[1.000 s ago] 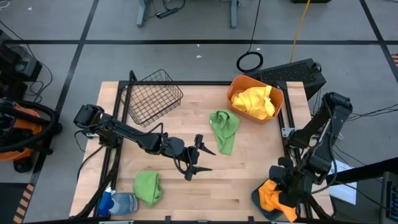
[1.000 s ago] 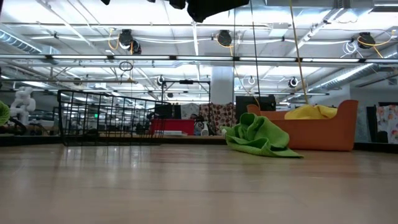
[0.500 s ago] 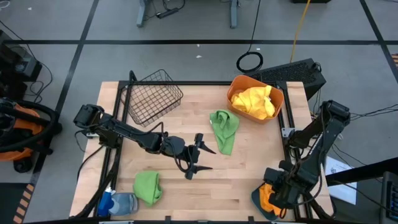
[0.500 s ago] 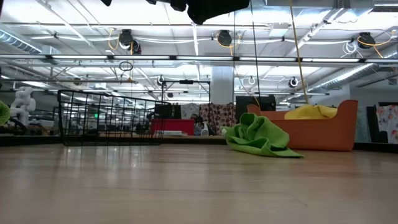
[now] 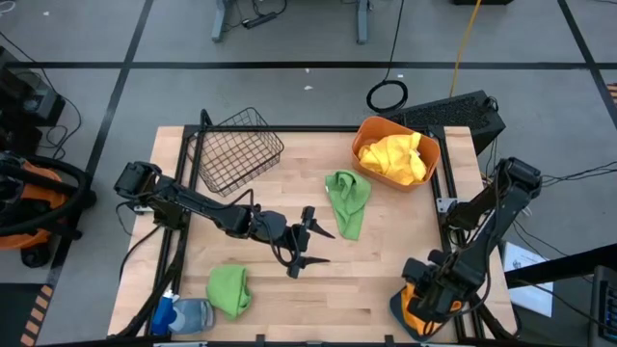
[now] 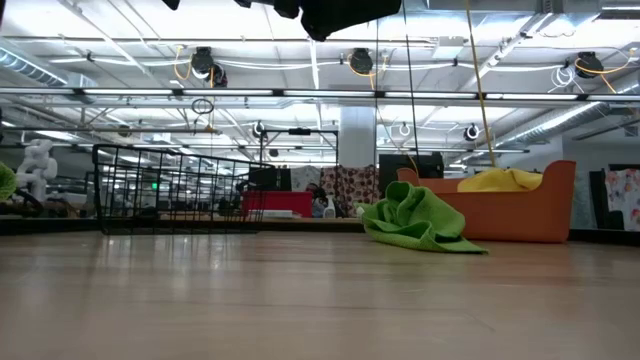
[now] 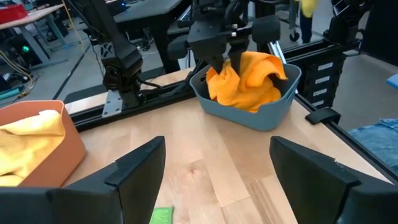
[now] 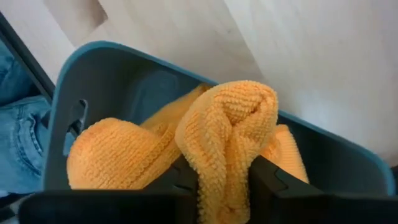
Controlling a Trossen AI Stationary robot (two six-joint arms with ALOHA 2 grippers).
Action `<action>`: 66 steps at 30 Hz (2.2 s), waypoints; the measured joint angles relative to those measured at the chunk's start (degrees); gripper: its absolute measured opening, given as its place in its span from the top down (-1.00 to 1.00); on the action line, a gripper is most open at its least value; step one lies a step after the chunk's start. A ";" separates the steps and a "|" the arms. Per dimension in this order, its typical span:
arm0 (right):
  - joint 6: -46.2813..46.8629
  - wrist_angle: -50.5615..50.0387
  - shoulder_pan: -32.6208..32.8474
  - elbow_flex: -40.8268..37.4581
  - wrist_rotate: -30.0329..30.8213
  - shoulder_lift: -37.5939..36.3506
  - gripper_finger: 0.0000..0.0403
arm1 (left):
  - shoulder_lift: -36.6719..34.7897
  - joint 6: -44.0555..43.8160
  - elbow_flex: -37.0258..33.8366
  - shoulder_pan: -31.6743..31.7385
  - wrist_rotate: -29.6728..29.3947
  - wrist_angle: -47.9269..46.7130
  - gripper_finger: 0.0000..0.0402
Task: Sort microfiber towel by color & place in baskets
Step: Put the orange microfiber cloth into the blue bin
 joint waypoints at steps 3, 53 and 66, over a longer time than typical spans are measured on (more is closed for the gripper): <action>0.01 2.96 -0.05 0.00 -1.07 0.48 0.61 | 0.00 0.00 0.00 0.00 -0.01 0.00 -0.47; 2.21 -9.97 3.99 7.67 -9.70 0.43 0.10 | 0.04 -1.44 0.00 0.13 -0.86 -4.72 -0.47; 2.57 -7.89 4.17 12.70 -13.26 0.18 0.08 | 0.04 -1.03 0.00 0.13 -0.86 -4.04 -0.47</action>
